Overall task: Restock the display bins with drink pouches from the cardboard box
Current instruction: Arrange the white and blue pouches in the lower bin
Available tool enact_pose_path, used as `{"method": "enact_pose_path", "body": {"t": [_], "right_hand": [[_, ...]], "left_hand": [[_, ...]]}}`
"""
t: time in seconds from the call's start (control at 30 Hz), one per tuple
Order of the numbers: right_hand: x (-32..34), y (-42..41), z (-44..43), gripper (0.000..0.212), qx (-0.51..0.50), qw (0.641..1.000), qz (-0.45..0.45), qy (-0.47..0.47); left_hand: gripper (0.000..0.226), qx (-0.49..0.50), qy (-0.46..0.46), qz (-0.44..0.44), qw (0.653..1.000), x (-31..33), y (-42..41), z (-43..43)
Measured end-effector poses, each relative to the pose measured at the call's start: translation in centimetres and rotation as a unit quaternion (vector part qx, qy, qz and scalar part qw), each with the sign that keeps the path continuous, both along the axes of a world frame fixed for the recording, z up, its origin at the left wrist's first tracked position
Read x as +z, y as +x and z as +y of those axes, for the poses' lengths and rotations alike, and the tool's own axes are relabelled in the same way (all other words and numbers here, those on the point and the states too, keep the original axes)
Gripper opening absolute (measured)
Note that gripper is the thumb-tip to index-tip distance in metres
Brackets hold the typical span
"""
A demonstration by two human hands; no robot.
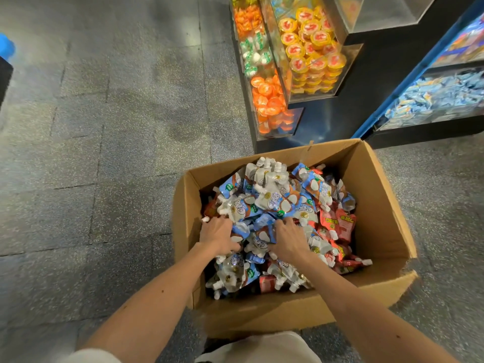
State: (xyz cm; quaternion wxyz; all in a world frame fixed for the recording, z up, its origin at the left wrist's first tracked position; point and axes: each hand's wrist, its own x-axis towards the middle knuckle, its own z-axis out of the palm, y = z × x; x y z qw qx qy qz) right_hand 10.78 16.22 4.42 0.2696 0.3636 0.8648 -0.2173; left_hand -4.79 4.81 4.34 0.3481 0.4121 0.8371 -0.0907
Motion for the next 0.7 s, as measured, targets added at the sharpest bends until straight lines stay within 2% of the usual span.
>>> {"method": "enact_pose_path", "body": {"t": [0.1, 0.17, 0.23, 0.3, 0.4, 0.43, 0.5, 0.57, 0.6, 0.7], "right_hand": [[0.7, -0.1, -0.3, 0.031, -0.015, 1.0, 0.014, -0.009], [0.9, -0.2, -0.8, 0.026, -0.086, 0.994, 0.048, -0.045], [0.7, 0.0, -1.6, 0.028, -0.187, 0.974, 0.098, -0.083], [0.1, 0.2, -2.7, 0.031, -0.291, 0.94, 0.138, -0.116], [-0.3, 0.2, -4.8, 0.035, -0.464, 0.853, 0.167, -0.172], [-0.4, 0.0, -5.6, 0.034, -0.502, 0.826, 0.177, -0.185], [-0.4, -0.5, -7.1, 0.029, -0.544, 0.794, 0.199, -0.183], [-0.2, -1.3, -8.4, 0.031, -0.578, 0.766, 0.224, -0.172], [0.0, -1.6, -9.0, 0.035, -0.593, 0.754, 0.233, -0.162], [2.0, -2.7, -10.4, 0.039, -0.628, 0.713, 0.277, -0.147]], "left_hand": [[0.047, 0.084, 0.025, -0.055, 0.995, 1.0, 0.0, -1.9], [0.059, 0.142, 0.038, -0.08, 0.986, 1.9, -0.3, -2.9], [0.073, 0.21, 0.046, -0.106, 0.971, 2.9, -0.8, -3.6], [0.085, 0.269, 0.067, -0.146, 0.95, 3.7, -1.3, -4.3], [0.086, 0.339, 0.11, -0.213, 0.91, 4.8, -1.8, -5.0], [0.082, 0.354, 0.124, -0.232, 0.898, 4.6, -2.0, -5.3], [0.08, 0.369, 0.141, -0.273, 0.877, 4.9, -2.4, -5.8], [0.09, 0.374, 0.153, -0.32, 0.857, 4.6, -3.3, -7.0], [0.086, 0.378, 0.158, -0.344, 0.845, 4.6, -4.0, -7.5], [0.049, 0.377, 0.192, -0.423, 0.801, 5.6, -6.4, -8.9]]}}
